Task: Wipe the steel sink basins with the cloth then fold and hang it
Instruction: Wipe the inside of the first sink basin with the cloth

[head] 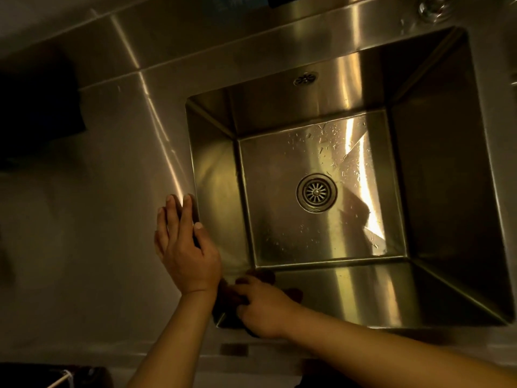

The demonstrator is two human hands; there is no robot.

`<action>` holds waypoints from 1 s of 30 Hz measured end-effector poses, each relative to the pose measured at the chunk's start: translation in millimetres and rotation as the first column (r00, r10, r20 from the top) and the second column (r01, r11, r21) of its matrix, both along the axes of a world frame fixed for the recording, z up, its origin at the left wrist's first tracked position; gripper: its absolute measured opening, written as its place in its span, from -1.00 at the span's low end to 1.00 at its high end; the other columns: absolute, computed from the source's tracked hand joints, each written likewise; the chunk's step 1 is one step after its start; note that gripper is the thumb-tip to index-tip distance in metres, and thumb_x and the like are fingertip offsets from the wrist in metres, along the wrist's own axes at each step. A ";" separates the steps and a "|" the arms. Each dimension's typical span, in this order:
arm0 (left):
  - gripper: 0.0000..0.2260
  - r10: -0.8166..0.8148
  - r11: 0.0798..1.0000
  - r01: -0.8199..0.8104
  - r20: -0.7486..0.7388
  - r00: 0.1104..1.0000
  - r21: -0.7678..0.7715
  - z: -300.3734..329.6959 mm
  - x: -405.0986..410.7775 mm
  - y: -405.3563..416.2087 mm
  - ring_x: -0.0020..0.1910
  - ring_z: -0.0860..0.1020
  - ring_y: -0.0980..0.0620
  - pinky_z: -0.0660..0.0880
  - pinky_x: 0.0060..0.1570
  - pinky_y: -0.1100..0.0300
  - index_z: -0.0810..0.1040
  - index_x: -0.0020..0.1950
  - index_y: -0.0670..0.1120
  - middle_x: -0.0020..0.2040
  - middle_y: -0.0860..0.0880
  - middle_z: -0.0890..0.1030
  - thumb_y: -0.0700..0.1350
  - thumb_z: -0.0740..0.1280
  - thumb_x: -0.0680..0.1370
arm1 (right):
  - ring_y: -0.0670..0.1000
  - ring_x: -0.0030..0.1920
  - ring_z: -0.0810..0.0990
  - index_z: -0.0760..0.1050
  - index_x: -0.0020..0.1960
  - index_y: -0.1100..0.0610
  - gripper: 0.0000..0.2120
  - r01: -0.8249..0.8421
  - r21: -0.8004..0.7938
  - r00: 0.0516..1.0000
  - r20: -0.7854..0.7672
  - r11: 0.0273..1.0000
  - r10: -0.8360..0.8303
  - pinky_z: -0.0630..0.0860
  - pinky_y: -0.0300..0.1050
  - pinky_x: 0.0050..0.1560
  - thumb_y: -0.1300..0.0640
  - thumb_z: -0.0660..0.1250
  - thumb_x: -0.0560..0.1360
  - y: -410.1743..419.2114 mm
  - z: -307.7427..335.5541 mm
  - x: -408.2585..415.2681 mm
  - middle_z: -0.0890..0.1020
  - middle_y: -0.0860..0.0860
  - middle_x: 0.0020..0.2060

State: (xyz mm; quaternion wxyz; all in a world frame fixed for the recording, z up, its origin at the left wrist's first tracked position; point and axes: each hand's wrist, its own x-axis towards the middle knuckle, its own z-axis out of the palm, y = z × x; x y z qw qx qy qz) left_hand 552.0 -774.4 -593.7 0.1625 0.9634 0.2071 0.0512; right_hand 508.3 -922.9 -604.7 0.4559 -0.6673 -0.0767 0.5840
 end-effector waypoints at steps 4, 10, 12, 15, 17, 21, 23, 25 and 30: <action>-0.52 0.001 1.000 -0.001 0.003 1.000 0.011 -0.4 -0.8 0.9 0.66 0.15 -0.07 0.23 0.52 -0.30 0.34 0.63 0.02 0.66 0.00 0.25 -0.09 0.13 0.68 | 0.21 0.27 0.52 0.47 0.38 0.01 -0.57 -0.183 -0.079 0.983 -0.048 0.980 0.179 0.50 0.13 0.28 -0.13 0.21 0.57 13.1 0.9 4.1 0.49 0.10 0.35; -0.52 0.010 1.000 -0.010 -0.016 1.000 -0.004 1.0 0.3 -1.0 0.67 0.13 -0.07 0.20 0.53 -0.31 0.31 0.64 0.05 0.67 0.01 0.23 -0.07 0.13 0.69 | 0.20 0.43 0.45 0.40 0.52 0.08 -0.54 -0.335 -0.175 0.942 -0.092 0.926 0.323 0.38 0.05 0.45 -0.06 0.16 0.68 -1.4 -52.7 24.6 0.42 0.15 0.49; -0.52 0.011 1.000 -0.011 -0.018 1.000 -0.011 1.8 -0.9 -0.6 0.67 0.11 -0.07 0.19 0.54 -0.31 0.30 0.64 0.05 0.68 0.01 0.22 -0.07 0.13 0.69 | 0.20 0.43 0.45 0.42 0.51 0.10 -0.55 -0.378 -0.248 0.926 -0.092 0.892 0.366 0.36 0.00 0.42 -0.05 0.13 0.69 -25.4 -73.5 30.2 0.45 0.16 0.47; -0.52 0.014 1.000 -0.014 -0.018 1.000 -0.022 3.0 -1.5 -1.5 0.67 0.10 -0.06 0.18 0.54 -0.31 0.30 0.64 0.05 0.67 0.00 0.22 -0.09 0.14 0.69 | 0.19 0.36 0.51 0.47 0.46 0.09 -0.53 -0.408 -0.385 0.911 -0.114 0.828 0.396 0.37 0.00 0.42 -0.12 0.11 0.68 -78.5 -98.1 32.3 0.52 0.16 0.39; -0.51 0.017 1.000 -0.017 -0.015 1.000 -0.023 4.0 -1.3 -2.5 0.67 0.11 -0.08 0.18 0.54 -0.30 0.30 0.64 0.04 0.67 0.00 0.23 -0.11 0.16 0.69 | 0.17 0.36 0.49 0.45 0.47 0.03 -0.56 -0.424 -0.439 0.900 -0.112 0.792 0.420 0.35 0.01 0.44 -0.11 0.09 0.69 -120.6 -107.0 33.5 0.52 0.14 0.40; -0.51 0.011 1.000 -0.011 0.003 1.000 0.003 1.8 -0.2 -0.3 0.66 0.15 -0.12 0.18 0.54 -0.28 0.33 0.63 0.02 0.66 -0.04 0.27 -0.11 0.16 0.67 | 0.17 0.42 0.42 0.38 0.51 -0.08 -0.58 -0.458 -0.544 0.876 -0.141 0.703 0.462 0.29 0.05 0.49 -0.12 0.05 0.70 -190.3 -115.8 40.1 0.45 0.14 0.46; -0.51 0.006 1.000 -0.006 0.008 1.000 0.015 -0.6 -0.5 2.0 0.65 0.16 -0.13 0.19 0.53 -0.29 0.34 0.63 0.02 0.66 -0.05 0.27 -0.10 0.15 0.67 | 0.17 0.44 0.40 0.39 0.51 -0.08 -0.58 -0.461 -0.560 0.876 -0.162 0.688 0.455 0.26 0.05 0.52 -0.12 0.06 0.70 -197.6 -114.1 39.7 0.43 0.14 0.47; -0.51 0.005 1.000 -0.005 0.005 1.000 0.021 -2.1 -0.9 3.4 0.66 0.15 -0.12 0.19 0.53 -0.29 0.33 0.63 0.04 0.66 -0.03 0.26 -0.09 0.15 0.68 | 0.16 0.41 0.45 0.40 0.50 -0.09 -0.59 -0.460 -0.546 0.881 -0.180 0.700 0.438 0.33 0.04 0.48 -0.12 0.11 0.69 -186.2 -107.9 38.2 0.45 0.15 0.45; -0.51 0.015 1.000 -0.014 -0.009 1.000 0.021 -3.3 -0.7 4.6 0.66 0.14 -0.09 0.18 0.54 -0.28 0.30 0.64 0.08 0.67 0.00 0.24 -0.06 0.13 0.68 | 0.13 0.33 0.53 0.46 0.47 -0.01 -0.56 -0.366 -0.447 0.930 -0.148 0.816 0.336 0.42 0.03 0.41 -0.12 0.19 0.65 -112.2 -82.4 33.7 0.53 0.10 0.39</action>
